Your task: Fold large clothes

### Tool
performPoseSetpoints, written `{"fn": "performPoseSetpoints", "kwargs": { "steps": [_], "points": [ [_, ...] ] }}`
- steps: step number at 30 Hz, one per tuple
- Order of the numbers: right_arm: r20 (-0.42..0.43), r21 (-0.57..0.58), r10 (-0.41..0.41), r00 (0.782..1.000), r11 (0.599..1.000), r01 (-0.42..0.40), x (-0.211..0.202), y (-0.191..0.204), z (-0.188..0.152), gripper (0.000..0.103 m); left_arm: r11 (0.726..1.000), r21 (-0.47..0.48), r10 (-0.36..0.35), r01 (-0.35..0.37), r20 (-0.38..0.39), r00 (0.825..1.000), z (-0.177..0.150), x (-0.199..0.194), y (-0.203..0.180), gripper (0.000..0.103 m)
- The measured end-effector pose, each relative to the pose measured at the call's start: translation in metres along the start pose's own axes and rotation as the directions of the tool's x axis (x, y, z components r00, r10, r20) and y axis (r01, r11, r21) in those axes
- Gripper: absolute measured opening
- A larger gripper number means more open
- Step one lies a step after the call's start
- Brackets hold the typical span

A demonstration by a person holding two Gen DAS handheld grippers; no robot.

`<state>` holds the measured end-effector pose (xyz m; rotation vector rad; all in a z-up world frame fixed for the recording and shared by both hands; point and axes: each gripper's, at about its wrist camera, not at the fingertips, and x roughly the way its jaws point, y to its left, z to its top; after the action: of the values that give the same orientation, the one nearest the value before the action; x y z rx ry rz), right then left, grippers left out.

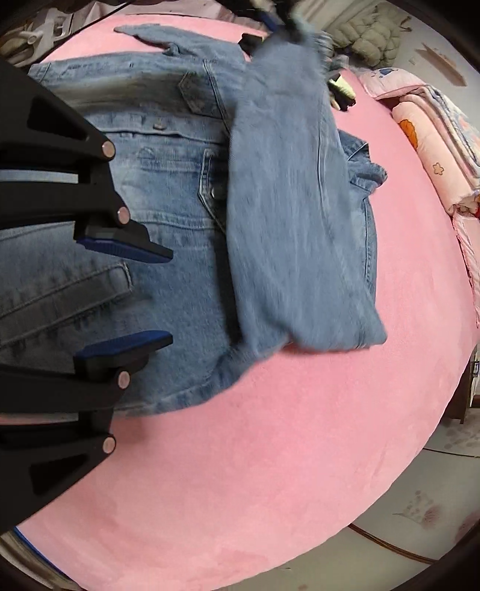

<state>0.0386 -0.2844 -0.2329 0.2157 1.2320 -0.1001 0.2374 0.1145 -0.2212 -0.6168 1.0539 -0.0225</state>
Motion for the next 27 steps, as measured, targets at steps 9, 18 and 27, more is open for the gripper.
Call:
{"fn": "performPoseSetpoints", "kwargs": {
  "steps": [9,18,27],
  "points": [
    [0.015,-0.041,-0.106,0.994,0.993,0.107,0.023,-0.014,0.024,0.038,0.975,-0.182,0.102,-0.127,-0.14,0.985,-0.043,0.052,0.071,0.039],
    [0.072,-0.349,-0.277,0.958,0.893,0.284,0.051,-0.001,0.03,0.038,0.989,-0.101,0.093,-0.108,-0.136,0.986,-0.034,0.059,0.043,0.05],
    [0.098,-0.224,-0.227,0.969,0.944,0.243,0.057,-0.027,0.048,0.016,0.998,-0.049,0.02,-0.028,-0.167,0.986,-0.046,0.073,0.008,0.023]
  ]
}}
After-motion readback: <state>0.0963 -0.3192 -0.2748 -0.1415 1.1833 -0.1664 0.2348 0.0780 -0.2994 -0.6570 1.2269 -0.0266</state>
